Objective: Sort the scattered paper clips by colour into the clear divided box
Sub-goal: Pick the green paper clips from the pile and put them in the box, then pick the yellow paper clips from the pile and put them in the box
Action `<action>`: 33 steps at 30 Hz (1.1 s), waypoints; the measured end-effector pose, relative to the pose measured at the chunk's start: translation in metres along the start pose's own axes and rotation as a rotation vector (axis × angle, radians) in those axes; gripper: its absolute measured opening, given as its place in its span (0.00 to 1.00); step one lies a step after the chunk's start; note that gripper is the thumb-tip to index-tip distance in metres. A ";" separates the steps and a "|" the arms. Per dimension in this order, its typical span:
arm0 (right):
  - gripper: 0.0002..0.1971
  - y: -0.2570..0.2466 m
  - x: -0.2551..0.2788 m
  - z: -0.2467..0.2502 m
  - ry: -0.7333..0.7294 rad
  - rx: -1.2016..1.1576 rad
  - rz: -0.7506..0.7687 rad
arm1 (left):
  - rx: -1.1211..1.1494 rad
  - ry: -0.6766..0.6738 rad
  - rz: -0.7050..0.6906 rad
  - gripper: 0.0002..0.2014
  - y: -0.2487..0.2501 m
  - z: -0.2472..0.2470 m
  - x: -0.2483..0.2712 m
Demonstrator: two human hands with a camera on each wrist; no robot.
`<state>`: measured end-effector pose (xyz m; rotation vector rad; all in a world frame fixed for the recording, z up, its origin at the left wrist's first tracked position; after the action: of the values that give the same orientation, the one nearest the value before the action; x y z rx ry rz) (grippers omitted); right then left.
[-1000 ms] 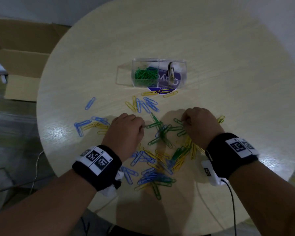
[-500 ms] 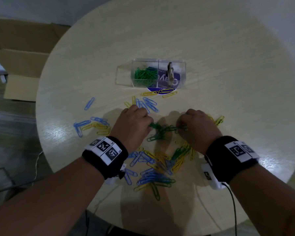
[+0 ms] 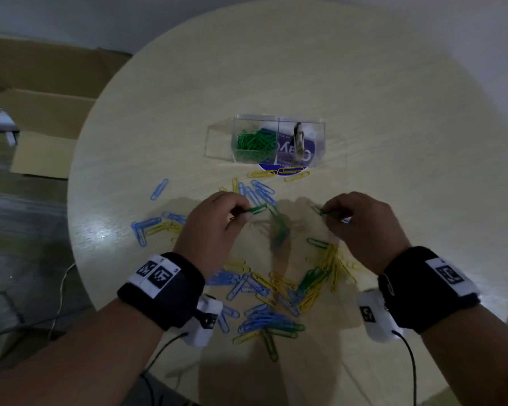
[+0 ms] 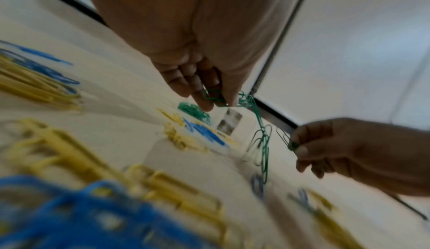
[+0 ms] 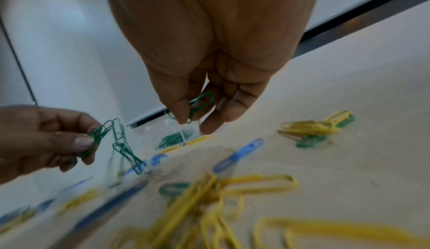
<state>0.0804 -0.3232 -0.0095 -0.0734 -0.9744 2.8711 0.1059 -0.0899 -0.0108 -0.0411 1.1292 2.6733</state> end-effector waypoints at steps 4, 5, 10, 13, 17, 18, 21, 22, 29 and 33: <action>0.06 -0.008 -0.026 0.023 0.110 -0.161 -0.103 | 0.265 0.215 0.145 0.08 -0.004 0.032 -0.030; 0.05 -0.012 -0.034 0.026 0.123 -0.199 -0.113 | 0.314 0.249 0.154 0.08 -0.003 0.038 -0.041; 0.06 -0.036 -0.072 0.034 0.192 -0.260 -0.095 | 0.202 0.378 0.074 0.04 0.016 0.063 -0.094; 0.05 -0.046 -0.088 0.031 0.198 -0.259 -0.098 | 0.063 0.320 0.080 0.01 0.010 0.052 -0.115; 0.06 -0.053 -0.103 0.018 0.180 -0.247 -0.108 | -0.128 0.090 0.035 0.10 0.004 0.012 -0.121; 0.06 -0.054 -0.107 0.012 0.168 -0.237 -0.117 | -0.119 0.082 0.017 0.13 0.006 0.010 -0.120; 0.06 -0.058 -0.118 -0.008 0.121 -0.195 -0.148 | -0.006 0.241 0.000 0.12 0.007 0.034 -0.118; 0.07 -0.061 -0.120 -0.015 0.094 -0.183 -0.152 | 0.019 0.298 0.022 0.11 0.002 0.045 -0.116; 0.08 -0.069 -0.112 -0.016 0.085 -0.219 -0.130 | -0.083 0.238 0.063 0.10 -0.025 0.050 -0.102; 0.05 -0.047 -0.067 0.013 0.143 -0.102 -0.100 | -0.260 0.067 -0.155 0.12 0.003 0.023 -0.098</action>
<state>0.1498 -0.3018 0.0300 -0.2289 -1.0636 2.6827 0.2016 -0.0957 0.0188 -0.2547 0.7550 2.6764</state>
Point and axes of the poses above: each hand's wrist, its own x-axis away from the middle knuckle, its own z-axis out of the back of the hand, y = z × x, the point moved 10 cm from there along -x, towards the middle knuckle, and after that the axes turned 9 degrees about y, right-handed, at the moved point
